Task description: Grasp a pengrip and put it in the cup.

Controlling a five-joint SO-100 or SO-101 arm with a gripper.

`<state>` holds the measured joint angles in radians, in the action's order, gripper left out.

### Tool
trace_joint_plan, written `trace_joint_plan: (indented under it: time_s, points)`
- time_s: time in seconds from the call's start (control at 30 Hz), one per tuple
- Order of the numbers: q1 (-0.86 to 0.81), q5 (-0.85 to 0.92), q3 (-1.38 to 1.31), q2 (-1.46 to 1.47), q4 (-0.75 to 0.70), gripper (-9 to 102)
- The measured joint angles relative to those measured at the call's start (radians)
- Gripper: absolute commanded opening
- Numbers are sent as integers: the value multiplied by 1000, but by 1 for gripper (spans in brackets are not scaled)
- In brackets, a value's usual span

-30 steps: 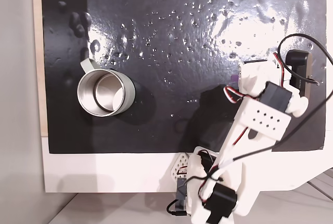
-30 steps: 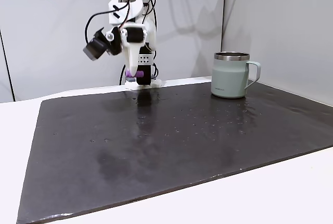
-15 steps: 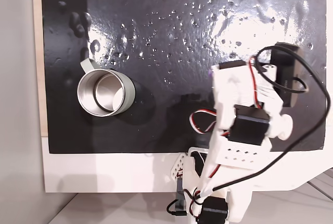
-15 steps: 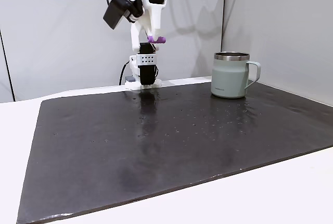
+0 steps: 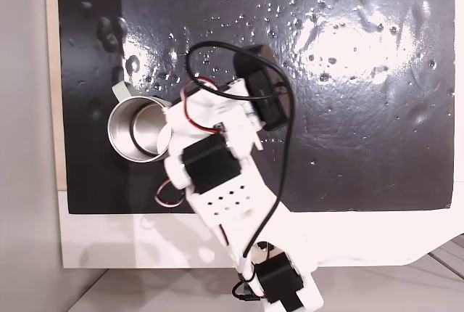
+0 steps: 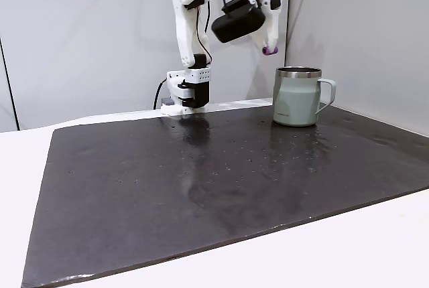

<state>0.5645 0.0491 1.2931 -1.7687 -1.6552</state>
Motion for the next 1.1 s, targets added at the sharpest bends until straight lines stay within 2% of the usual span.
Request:
trace_joint_plan:
  time_s: [0.17, 0.37, 0.47, 0.57, 1.1]
  points:
    - [140, 0, -143, 117, -25, 0]
    - [212, 0, -158, 190, -26, 2]
    - [247, 0, -158, 196, -26, 19]
    - [256, 0, -158, 196, -26, 27]
    - [255, 2, -143, 196, -26, 27]
